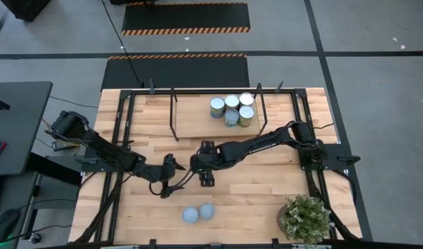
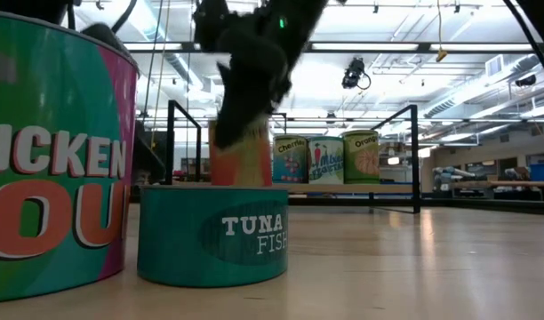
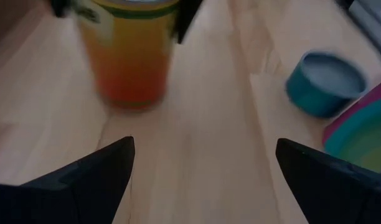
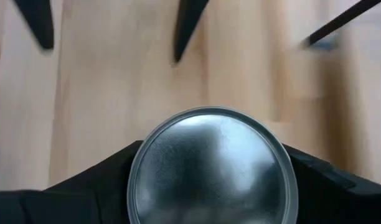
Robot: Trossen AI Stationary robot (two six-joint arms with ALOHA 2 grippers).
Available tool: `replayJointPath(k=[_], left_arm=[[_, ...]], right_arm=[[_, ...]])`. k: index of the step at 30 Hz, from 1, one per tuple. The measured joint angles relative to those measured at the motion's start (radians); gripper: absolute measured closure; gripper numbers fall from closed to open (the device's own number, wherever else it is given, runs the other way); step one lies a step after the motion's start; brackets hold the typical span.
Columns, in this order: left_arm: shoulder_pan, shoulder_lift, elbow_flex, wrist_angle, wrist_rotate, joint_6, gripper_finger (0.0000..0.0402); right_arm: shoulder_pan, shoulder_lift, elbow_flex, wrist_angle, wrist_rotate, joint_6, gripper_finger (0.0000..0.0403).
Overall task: Pick and place cans onto a shelf
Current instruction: Put the canned pineapple on the shelf
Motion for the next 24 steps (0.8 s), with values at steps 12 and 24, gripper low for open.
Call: replayJointPath(k=[12, 24], left_arm=[[0.0, -0.07, 0.001, -0.023, -0.003, 0.03, 0.0005], [-0.016, -0.07, 0.001, -0.029, -0.013, 0.022, 0.0005]], right_arm=[[-0.122, -0.08, 0.182, -0.201, 0.138, -0.137, 0.0075], [-0.321, -0.08, 0.034, -0.133, 0.031, -0.185, 0.0075]])
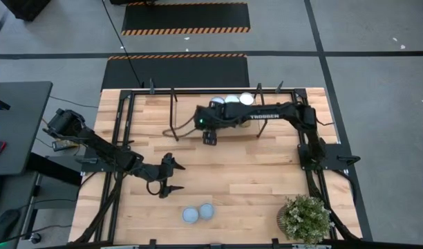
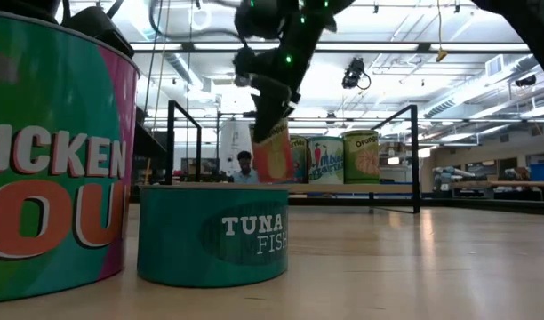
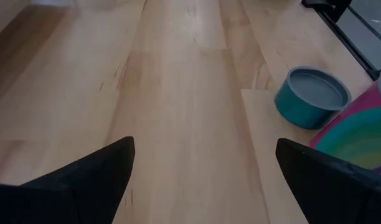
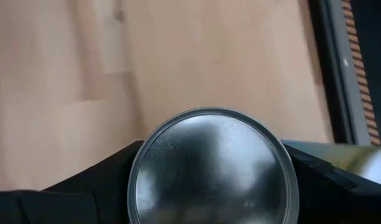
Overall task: Pick and place cans onto a shelf
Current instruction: Put the canned pineapple on the shelf
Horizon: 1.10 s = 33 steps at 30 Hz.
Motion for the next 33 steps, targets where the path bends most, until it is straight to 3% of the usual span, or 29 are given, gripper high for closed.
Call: replayJointPath(k=[7, 15, 33], left_arm=[[0.0, 0.0, -0.001, 0.001, 0.0, 0.0, 0.0005], [0.0, 0.0, -0.001, 0.001, 0.001, 0.0, 0.0005], [0.0, 0.0, -0.001, 0.016, 0.001, -0.001, 0.0005]], right_arm=[[-0.027, 0.0, -0.003, -0.001, 0.004, 0.002, 0.0071], [-0.047, 0.003, -0.007, -0.041, 0.01, 0.026, 0.004], [-0.032, -0.044, -0.005, -0.094, 0.155, 0.022, 0.0031]])
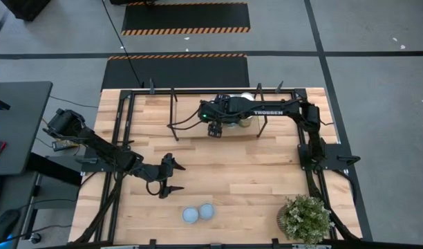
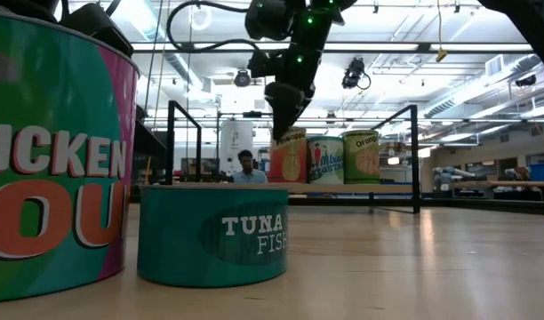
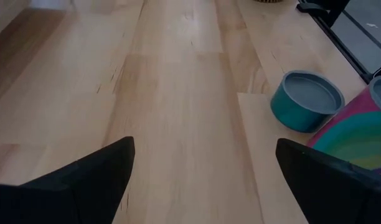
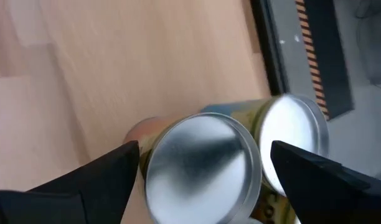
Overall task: Pick and place cans onto a shelf
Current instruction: Put the canned pineapple on the shelf, then put the canned chicken soup on the shelf
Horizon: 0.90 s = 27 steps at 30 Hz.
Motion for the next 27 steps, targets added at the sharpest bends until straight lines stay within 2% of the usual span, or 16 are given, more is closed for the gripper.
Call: replayJointPath(k=[3, 12, 19, 22, 27], left_arm=[[0.0, 0.0, 0.0, 0.0, 0.0, 0.0, 0.0005], [0.0, 0.0, 0.0, 0.0, 0.0, 0.001, 0.0005], [0.0, 0.0, 0.0, -0.017, 0.008, 0.011, 0.0005], [0.0, 0.0, 0.0, -0.061, 0.111, 0.011, 0.0005], [-0.022, 0.0, -0.001, -0.132, 0.433, -0.029, 0.0005]], right_arm=[[0.002, 0.0, 0.0, -0.023, 0.04, -0.005, 0.0031], [0.026, 0.0, 0.001, -0.02, 0.055, -0.005, 0.0031], [0.087, -0.01, 0.113, -0.065, 0.169, -0.025, 0.0031], [0.114, -0.01, 0.149, -0.072, 0.162, -0.016, 0.0031], [0.192, -0.009, 0.172, -0.149, 0.081, 0.111, 0.0031]])
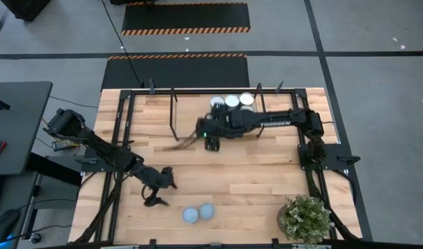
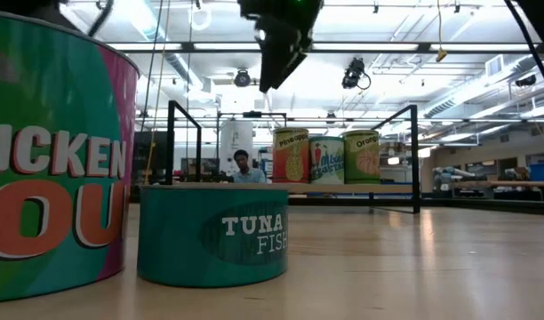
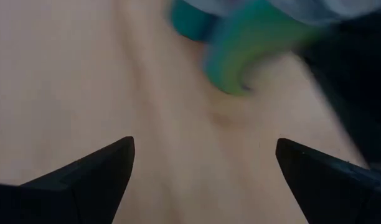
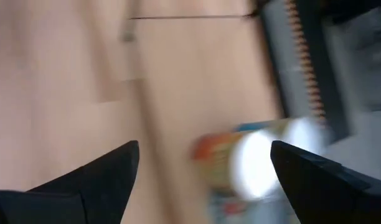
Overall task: Pick and place cans onto a shelf
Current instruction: Put the canned chicken soup on the shelf
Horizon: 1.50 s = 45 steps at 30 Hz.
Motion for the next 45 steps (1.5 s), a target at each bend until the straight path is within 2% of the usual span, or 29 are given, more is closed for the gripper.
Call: replayJointPath(k=[2, 4, 12, 17, 19, 22, 25, 31, 36, 41, 45], left_arm=[[-0.027, 0.0, 0.0, 0.004, 0.046, -0.024, 0.0005], [-0.06, 0.0, 0.0, 0.012, 0.048, -0.025, 0.0005], [-0.153, 0.0, 0.0, 0.132, -0.115, -0.025, 0.0005], [-0.194, 0.0, 0.001, 0.163, -0.196, -0.032, 0.0005], [-0.21, 0.0, 0.001, 0.161, -0.238, -0.051, 0.0005], [-0.244, 0.0, 0.001, 0.163, -0.27, -0.066, 0.0005], [-0.295, 0.0, 0.001, 0.165, -0.313, -0.078, 0.0005], [-0.378, 0.0, 0.001, 0.175, -0.425, -0.056, 0.0005], [-0.389, 0.0, 0.001, 0.175, -0.501, -0.042, 0.0005], [-0.378, 0.0, 0.001, 0.178, -0.565, -0.019, 0.0005], [-0.374, 0.021, 0.003, 0.242, -0.586, -0.013, 0.0005]], right_arm=[[0.044, 0.001, 0.0, -0.023, -0.049, 0.085, 0.0031], [0.095, 0.001, -0.008, -0.016, -0.08, 0.179, 0.0031], [0.331, 0.003, -0.089, 0.07, -0.001, 0.39, 0.0031], [0.427, 0.01, -0.153, 0.256, -0.008, 0.448, 0.0031], [0.459, 0.011, -0.205, 0.398, -0.028, 0.447, 0.0031], [0.498, 0.012, -0.279, 0.61, -0.034, 0.44, 0.0031], [0.527, 0.012, -0.33, 0.72, -0.025, 0.464, 0.0031], [0.578, 0.012, -0.342, 0.745, 0.081, 0.572, 0.0031], [0.603, 0.012, -0.342, 0.765, 0.131, 0.579, 0.0031], [0.615, 0.012, -0.382, 0.766, 0.133, 0.579, 0.0031], [0.616, 0.012, -0.456, 0.765, 0.132, 0.63, 0.0031]])
